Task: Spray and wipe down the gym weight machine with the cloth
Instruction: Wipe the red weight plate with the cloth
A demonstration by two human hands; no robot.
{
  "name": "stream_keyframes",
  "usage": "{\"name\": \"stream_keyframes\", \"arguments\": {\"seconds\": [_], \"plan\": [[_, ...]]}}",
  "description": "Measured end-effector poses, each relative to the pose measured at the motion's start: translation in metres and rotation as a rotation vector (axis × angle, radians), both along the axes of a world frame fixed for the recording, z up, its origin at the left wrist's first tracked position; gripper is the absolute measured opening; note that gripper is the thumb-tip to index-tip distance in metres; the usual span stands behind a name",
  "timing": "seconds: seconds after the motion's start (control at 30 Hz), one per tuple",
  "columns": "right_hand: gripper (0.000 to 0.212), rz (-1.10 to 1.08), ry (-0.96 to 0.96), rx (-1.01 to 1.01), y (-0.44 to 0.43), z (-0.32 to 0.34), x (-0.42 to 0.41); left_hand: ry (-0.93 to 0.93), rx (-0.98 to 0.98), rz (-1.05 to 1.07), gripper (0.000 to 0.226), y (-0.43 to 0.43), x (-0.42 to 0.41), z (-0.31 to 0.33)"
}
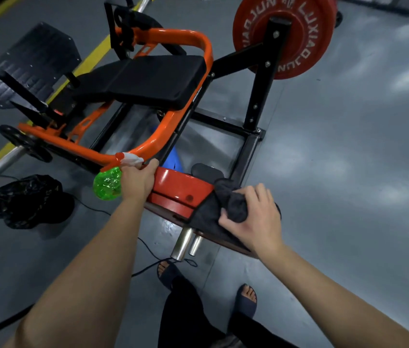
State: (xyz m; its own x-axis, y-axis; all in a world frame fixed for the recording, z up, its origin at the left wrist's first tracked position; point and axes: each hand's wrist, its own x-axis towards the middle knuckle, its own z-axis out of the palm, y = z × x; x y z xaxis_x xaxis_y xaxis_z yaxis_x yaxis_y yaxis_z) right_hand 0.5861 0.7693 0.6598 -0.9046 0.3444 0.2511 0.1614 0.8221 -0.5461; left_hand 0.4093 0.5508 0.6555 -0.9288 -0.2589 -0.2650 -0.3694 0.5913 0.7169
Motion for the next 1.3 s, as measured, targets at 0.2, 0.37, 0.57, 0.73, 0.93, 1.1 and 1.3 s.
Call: {"name": "stream_keyframes", "arguments": {"seconds": [0.2,0.37,0.57,0.73,0.93,1.1,1.3], "plan": [[0.040,-0.056,0.027,0.111,-0.034,0.013,-0.028,-0.050,0.126,0.039,0.041,-0.028,-0.026,-0.025],[0.051,-0.004,-0.089,0.248,-0.062,0.027,-0.059,-0.017,-0.056,-0.047,0.074,-0.048,-0.032,-0.038],[0.062,0.118,-0.125,0.323,-0.096,0.039,-0.095,0.127,-0.092,-0.234,0.045,-0.023,-0.019,0.000],[0.059,0.303,-0.052,0.241,-0.099,0.045,-0.097,0.008,-0.018,-0.256,0.047,-0.006,0.000,0.021],[0.044,0.186,0.100,0.050,-0.025,0.016,-0.025,0.063,-0.057,-0.245,0.073,0.040,0.038,0.033],[0.038,-0.041,0.001,-0.148,0.025,-0.021,0.024,0.073,-0.335,-0.121,0.082,0.070,0.059,0.029],[0.049,-0.181,-0.096,-0.044,-0.017,0.015,-0.017,0.089,-0.342,-0.063,0.059,0.074,0.061,0.038]]}}
